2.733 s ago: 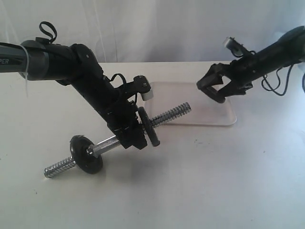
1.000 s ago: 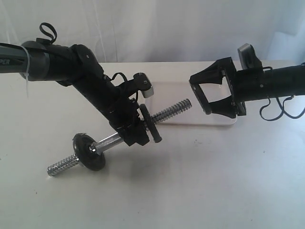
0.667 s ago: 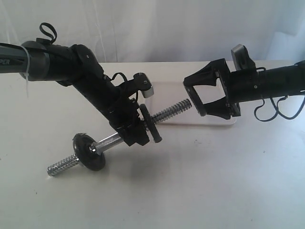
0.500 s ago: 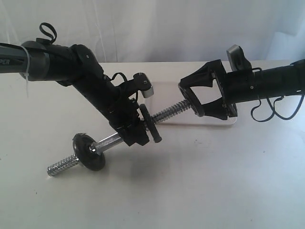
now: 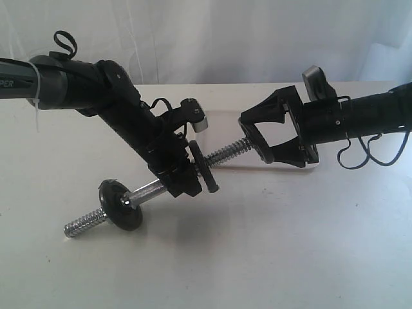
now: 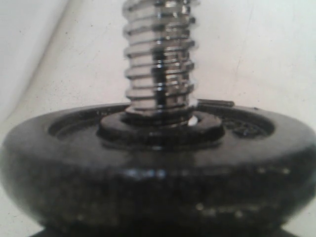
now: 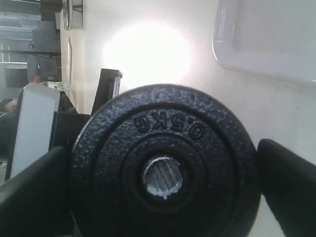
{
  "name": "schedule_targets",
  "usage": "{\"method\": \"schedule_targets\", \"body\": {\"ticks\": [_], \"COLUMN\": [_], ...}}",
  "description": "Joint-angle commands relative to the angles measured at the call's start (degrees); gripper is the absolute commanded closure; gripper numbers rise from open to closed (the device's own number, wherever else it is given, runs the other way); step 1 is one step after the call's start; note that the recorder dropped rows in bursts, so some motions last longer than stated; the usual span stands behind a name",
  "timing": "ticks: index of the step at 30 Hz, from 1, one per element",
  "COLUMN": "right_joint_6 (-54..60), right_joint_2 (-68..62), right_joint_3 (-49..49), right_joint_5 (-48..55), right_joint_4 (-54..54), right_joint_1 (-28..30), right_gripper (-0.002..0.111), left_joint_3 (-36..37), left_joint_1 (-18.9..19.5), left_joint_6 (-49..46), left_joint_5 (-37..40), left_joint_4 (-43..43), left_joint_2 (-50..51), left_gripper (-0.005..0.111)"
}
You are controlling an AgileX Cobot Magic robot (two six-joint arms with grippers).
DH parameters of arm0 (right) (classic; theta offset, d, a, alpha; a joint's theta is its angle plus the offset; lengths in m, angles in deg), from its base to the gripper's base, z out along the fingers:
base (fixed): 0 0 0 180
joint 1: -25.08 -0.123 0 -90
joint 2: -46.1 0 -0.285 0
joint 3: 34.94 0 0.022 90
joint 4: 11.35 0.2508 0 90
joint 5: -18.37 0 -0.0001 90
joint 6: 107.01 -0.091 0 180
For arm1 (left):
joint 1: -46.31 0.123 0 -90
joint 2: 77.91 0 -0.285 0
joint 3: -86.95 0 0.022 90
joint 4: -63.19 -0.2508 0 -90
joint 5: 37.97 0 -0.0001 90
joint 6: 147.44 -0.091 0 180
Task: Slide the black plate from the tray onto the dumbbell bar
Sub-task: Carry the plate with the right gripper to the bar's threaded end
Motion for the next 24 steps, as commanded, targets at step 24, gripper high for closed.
{"method": "schedule_targets", "body": {"ticks": [24], "right_joint_6": [0.54], "right_joint_2": [1.48], "right_joint_3": [-3.51], "right_joint_5": [2.57], "right_joint_4": [4.24], "right_joint_1": [-2.63], "right_gripper": [0.108], "left_joint_3": [-0.97], "left_joint_1": [0.05], "left_joint_6": [-0.01], "left_joint_5": [0.52], "left_joint_4": [7.80], "left_joint_2": [-3.93], "left_gripper": [0.107]}}
